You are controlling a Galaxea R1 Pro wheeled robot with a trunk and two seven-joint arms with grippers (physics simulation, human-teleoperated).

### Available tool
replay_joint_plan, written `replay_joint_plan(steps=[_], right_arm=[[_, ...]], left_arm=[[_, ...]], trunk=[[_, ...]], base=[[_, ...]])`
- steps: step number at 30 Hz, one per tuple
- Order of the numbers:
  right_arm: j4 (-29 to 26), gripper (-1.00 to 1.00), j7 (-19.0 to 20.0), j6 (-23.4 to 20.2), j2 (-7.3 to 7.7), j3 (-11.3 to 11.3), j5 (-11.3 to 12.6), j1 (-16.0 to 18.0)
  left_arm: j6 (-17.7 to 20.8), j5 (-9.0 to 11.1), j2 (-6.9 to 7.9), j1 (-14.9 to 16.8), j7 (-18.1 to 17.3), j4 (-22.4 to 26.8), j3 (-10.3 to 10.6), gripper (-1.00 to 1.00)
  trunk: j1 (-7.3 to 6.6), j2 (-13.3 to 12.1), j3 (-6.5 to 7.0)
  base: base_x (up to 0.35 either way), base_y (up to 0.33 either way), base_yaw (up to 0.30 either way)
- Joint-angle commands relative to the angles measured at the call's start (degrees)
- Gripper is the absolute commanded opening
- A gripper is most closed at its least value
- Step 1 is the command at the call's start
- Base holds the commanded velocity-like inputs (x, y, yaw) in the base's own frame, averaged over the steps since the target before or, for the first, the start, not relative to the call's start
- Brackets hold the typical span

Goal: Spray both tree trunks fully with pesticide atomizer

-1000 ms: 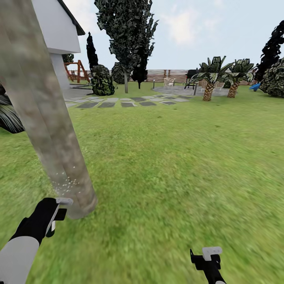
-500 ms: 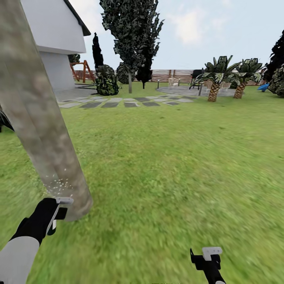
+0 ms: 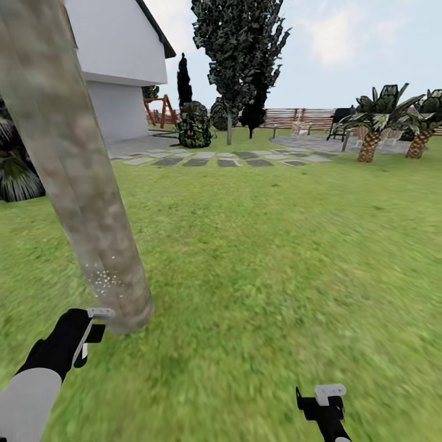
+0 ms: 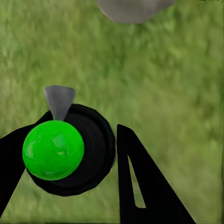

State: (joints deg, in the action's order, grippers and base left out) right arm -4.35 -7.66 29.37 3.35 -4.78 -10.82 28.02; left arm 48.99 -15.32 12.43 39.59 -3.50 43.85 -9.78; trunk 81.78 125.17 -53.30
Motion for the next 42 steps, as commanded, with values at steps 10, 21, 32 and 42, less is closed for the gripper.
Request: replay_joint_plan(steps=[10,21,32,42], right_arm=[[0.04,1.00,-0.15,0.16,-0.01,-0.41,-0.61,0.02],[0.04,1.00,-0.16,0.16,-0.01,-0.46,-0.61,0.02],[0.04,1.00,-0.16,0.16,-0.01,-0.46,-0.61,0.02],[0.04,1.00,-0.16,0.16,-0.01,-0.44,-0.61,0.02]], left_arm=[[0.23,-0.42,-0.86,0.05,-0.37,0.30,-0.15,-1.00],[0.23,-0.42,-1.48,0.05,-0.37,0.80,-0.14,-1.00],[0.14,-0.57,-1.49,0.05,-0.38,0.80,-0.50,-1.00],[-3.54,-0.51,-1.69,0.05,-0.37,0.12,-2.37,-1.00]], trunk=[[0.01,0.02,-0.05],[0.01,0.02,-0.05],[0.01,0.02,-0.05],[0.01,0.02,-0.05]], base=[[0.127,-0.257,0.273],[0.051,-0.271,0.028],[0.069,-0.269,0.148],[0.183,-0.242,0.277]])
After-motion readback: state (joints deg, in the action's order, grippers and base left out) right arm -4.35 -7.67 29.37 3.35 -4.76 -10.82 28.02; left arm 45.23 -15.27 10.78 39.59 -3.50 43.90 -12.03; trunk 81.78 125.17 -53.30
